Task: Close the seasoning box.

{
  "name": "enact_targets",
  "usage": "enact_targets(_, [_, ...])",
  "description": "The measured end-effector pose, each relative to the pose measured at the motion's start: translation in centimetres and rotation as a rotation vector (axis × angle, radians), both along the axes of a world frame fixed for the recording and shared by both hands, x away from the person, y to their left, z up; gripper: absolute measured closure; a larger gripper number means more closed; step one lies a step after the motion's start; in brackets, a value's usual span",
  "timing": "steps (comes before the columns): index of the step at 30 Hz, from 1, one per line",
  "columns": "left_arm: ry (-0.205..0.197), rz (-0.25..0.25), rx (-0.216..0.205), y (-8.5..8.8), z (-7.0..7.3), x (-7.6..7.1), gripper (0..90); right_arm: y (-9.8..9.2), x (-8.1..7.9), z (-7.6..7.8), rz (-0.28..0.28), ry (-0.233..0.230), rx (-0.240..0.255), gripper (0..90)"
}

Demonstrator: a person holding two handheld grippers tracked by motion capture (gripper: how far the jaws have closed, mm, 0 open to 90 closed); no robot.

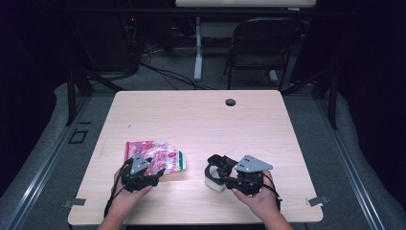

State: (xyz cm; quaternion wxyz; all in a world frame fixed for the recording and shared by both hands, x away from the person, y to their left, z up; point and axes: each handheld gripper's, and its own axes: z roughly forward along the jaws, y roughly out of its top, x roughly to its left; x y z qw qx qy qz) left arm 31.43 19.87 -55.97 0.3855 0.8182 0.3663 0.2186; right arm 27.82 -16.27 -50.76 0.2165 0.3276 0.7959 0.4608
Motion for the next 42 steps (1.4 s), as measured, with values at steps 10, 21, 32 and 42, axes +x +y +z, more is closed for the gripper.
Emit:
enact_targets(10, [-0.002, 0.005, 0.000, 0.1, 0.0, 0.0, 34.2, 0.6, -0.5, -0.6, 0.005, -0.048, -0.046, 44.1])
enact_targets(21, [-0.006, 0.007, 0.001, 0.2, 0.0, 0.0, 34.2, 1.3, -0.8, -0.8, 0.038, -0.046, -0.065, 43.7])
enact_targets(32, [-0.005, 0.009, -0.002, 0.2, 0.0, 0.0, 34.3, 1.5, -0.8, -0.9, 0.057, -0.020, -0.056, 43.5])
enact_targets(42, [-0.003, 0.008, 0.001, 0.2, 0.0, 0.0, 34.3, 1.3, -0.7, -0.8, 0.049, -0.011, -0.038, 43.5])
